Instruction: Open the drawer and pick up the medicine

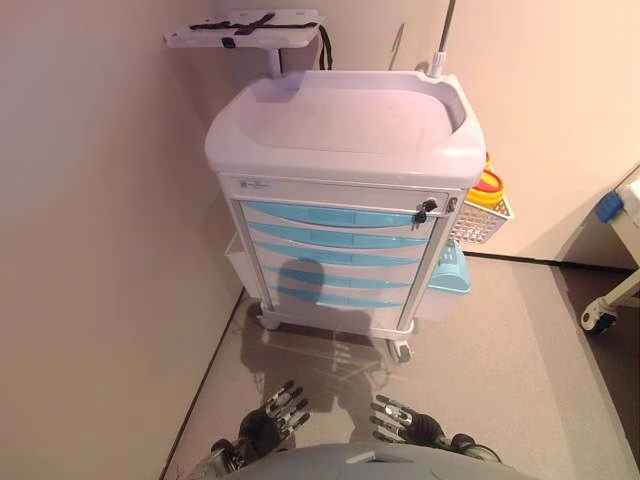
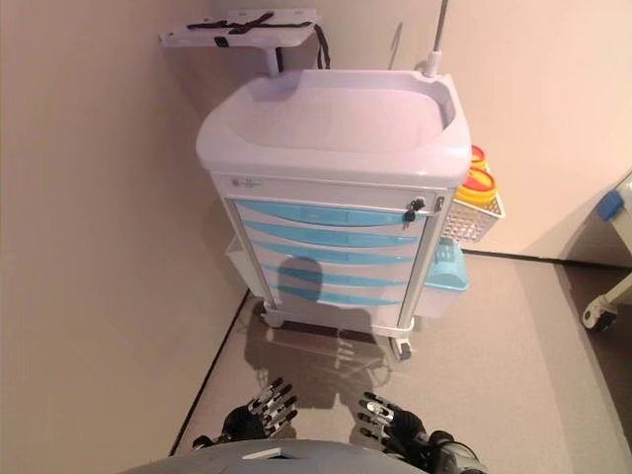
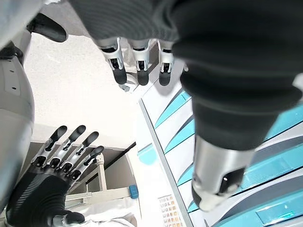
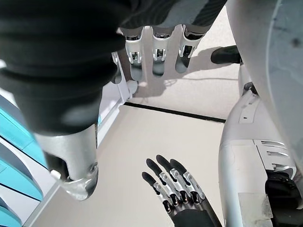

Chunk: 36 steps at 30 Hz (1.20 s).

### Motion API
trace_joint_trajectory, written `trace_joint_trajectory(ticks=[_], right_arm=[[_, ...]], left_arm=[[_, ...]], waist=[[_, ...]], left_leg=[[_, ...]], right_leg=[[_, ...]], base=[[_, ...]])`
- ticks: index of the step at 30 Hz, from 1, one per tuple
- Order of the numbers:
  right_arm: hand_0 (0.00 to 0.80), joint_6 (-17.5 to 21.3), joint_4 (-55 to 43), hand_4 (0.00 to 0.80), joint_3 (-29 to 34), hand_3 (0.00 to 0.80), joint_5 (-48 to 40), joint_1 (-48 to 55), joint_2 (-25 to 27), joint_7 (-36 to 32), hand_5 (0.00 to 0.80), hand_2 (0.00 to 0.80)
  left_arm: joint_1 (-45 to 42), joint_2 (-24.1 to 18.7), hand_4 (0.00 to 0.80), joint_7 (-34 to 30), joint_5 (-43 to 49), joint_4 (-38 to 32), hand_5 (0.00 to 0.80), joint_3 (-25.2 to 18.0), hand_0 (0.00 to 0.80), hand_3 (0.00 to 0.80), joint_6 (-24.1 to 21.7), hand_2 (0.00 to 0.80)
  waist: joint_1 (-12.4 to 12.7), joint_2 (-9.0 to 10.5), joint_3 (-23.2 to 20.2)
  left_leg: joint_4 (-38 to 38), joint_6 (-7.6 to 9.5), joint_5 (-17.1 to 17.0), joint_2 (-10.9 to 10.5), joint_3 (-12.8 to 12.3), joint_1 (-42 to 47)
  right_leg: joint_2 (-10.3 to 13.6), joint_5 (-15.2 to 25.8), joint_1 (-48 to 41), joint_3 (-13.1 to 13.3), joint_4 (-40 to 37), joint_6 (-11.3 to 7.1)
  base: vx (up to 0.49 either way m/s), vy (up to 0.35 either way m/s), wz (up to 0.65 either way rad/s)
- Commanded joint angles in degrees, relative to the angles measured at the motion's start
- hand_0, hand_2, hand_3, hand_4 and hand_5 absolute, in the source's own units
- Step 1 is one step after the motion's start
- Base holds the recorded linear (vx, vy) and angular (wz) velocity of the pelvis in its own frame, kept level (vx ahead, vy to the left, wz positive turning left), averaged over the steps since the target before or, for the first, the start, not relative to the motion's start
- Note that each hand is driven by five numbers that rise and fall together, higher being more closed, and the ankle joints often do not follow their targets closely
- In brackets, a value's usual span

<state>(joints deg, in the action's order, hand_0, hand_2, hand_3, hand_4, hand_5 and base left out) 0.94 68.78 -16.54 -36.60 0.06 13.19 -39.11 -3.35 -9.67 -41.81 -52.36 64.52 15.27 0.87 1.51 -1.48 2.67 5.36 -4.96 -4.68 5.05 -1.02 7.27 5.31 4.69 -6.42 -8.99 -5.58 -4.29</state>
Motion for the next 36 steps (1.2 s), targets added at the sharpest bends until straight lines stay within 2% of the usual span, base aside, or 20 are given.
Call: trace_joint_trajectory(ticks=[1, 4, 14, 20, 25, 31, 36], right_arm=[[0.000, 0.31, 2.36, 0.000, 0.01, 0.000, -0.82, -3.64, -1.51, -0.97, 0.000, 0.000], [0.000, 0.35, 2.38, 0.000, 0.13, 0.000, -0.60, -3.48, -1.48, -1.18, 0.000, 0.000], [0.000, 0.70, 1.92, 0.000, 0.54, 0.000, -1.01, -3.24, -1.23, -0.85, 0.000, 0.000], [0.000, 1.54, 0.18, 0.000, 0.72, 0.000, -2.67, -2.87, -0.68, 0.33, 0.000, 0.000], [0.000, 2.56, -2.27, 0.000, 0.32, 0.000, -6.55, -3.23, 0.13, 1.89, 0.000, 0.000], [0.000, 5.94, -4.08, 0.000, -0.57, 0.000, -10.29, -4.47, 0.69, 1.69, 0.000, 0.000], [0.000, 5.99, -9.72, 0.000, -1.67, 0.000, -11.83, -4.54, 1.16, 4.14, 0.000, 0.000]], left_arm=[[4.54, 2.01, 0.000, -2.62, -2.27, 3.26, 0.000, -1.53, 0.000, 0.000, -0.31, 0.000], [4.60, 2.12, 0.000, -2.83, -2.44, 3.35, 0.000, -1.77, 0.000, 0.000, -0.22, 0.000], [4.49, 2.39, 0.000, -1.86, -5.22, 3.75, 0.000, -2.68, 0.000, 0.000, 5.97, 0.000], [4.88, 2.21, 0.000, -1.78, -7.59, 3.25, 0.000, -2.69, 0.000, 0.000, 4.82, 0.000], [6.33, 2.25, 0.000, -2.76, -12.16, 0.38, 0.000, -1.94, 0.000, 0.000, 3.51, 0.000], [9.90, 2.69, 0.000, -5.17, -17.52, -3.49, 0.000, -1.61, 0.000, 0.000, 2.17, 0.000], [13.05, 2.30, 0.000, -4.93, -22.60, -8.52, 0.000, -1.75, 0.000, 0.000, 2.29, 0.000]], waist=[[0.96, 1.08, 2.41], [0.92, 1.16, 2.49], [0.74, 0.95, 3.92], [0.86, 0.94, 6.35], [0.78, 1.12, 10.95], [0.35, 1.25, 17.29], [-0.24, 2.13, 21.72]], left_leg=[[-0.36, 1.73, 4.41, -4.97, 0.12, -0.76], [-0.36, 1.77, 4.43, -4.99, 0.10, -0.74], [-0.36, 1.88, 4.24, -4.81, 0.22, -0.84], [-1.34, 2.26, 3.94, -4.30, 0.74, -2.33], [-5.41, 2.78, 4.87, -4.28, 1.58, -6.85], [-12.75, 3.55, 6.48, -4.84, 2.42, -14.74], [-19.58, 4.17, 7.49, -5.40, 2.35, -21.99]], right_leg=[[-0.89, -3.41, -0.72, -1.98, 2.09, -2.02], [-0.85, -3.47, -0.67, -1.93, 2.17, -2.02], [-0.40, -3.72, 0.04, -1.61, 3.34, -2.09], [0.34, -4.82, 2.68, -0.79, 7.09, -2.02], [0.76, -5.81, 7.64, -0.09, 11.15, -1.50], [0.43, -7.88, 16.18, 0.74, 19.08, -0.39], [-0.13, -8.92, 23.69, 1.52, 26.04, 0.25]], base=[[0.000, 0.000, 0.00], [0.000, 0.000, 0.00], [0.040, 0.021, 0.00], [0.015, 0.020, 0.00], [-0.056, 0.021, 0.02], [-0.102, 0.029, 0.11], [-0.098, -0.001, 0.05]])
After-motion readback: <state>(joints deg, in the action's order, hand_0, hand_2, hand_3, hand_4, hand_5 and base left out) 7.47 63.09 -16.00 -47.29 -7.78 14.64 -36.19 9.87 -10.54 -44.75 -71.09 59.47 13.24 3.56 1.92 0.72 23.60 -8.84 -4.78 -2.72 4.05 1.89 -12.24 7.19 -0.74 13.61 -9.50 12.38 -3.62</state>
